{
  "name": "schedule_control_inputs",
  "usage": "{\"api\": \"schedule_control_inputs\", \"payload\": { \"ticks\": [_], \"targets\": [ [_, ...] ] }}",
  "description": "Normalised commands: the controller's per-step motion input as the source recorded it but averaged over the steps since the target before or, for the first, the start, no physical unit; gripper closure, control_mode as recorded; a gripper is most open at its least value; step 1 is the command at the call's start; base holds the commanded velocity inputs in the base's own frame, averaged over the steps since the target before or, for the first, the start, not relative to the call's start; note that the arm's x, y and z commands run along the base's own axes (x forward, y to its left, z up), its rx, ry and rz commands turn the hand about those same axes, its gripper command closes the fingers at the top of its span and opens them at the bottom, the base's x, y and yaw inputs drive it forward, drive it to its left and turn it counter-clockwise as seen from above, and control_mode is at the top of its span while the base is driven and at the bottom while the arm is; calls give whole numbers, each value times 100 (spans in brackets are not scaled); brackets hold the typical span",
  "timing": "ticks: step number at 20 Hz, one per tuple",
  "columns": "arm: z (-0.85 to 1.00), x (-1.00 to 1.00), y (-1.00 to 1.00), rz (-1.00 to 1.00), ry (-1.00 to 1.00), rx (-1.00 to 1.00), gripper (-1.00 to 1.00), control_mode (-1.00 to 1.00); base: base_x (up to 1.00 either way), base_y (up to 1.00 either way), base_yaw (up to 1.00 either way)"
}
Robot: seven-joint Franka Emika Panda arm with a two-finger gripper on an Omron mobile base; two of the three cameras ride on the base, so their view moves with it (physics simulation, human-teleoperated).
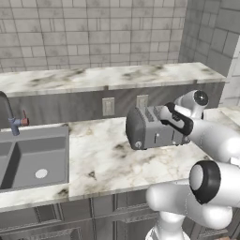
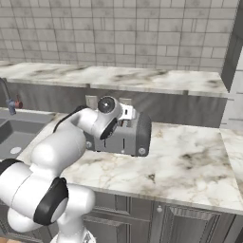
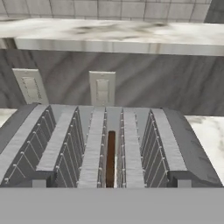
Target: Start the toaster. Once the lever pops up, take the bread to the plate on the dining counter.
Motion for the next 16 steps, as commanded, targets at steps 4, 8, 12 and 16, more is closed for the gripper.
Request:
{"api": "schedule_control_inputs", "payload": {
  "ticks": [4, 8, 12, 16],
  "targets": [
    [-1, 0, -1, 0, 0, 0, -100, -100, 0, 0, 0],
    [-2, 0, 4, 0, 0, 0, -100, -100, 0, 0, 0],
    [-3, 0, 13, 0, 0, 0, -100, -100, 0, 0, 0],
    [0, 0, 4, 0, 0, 0, -100, -100, 0, 0, 0]
  ]
}}
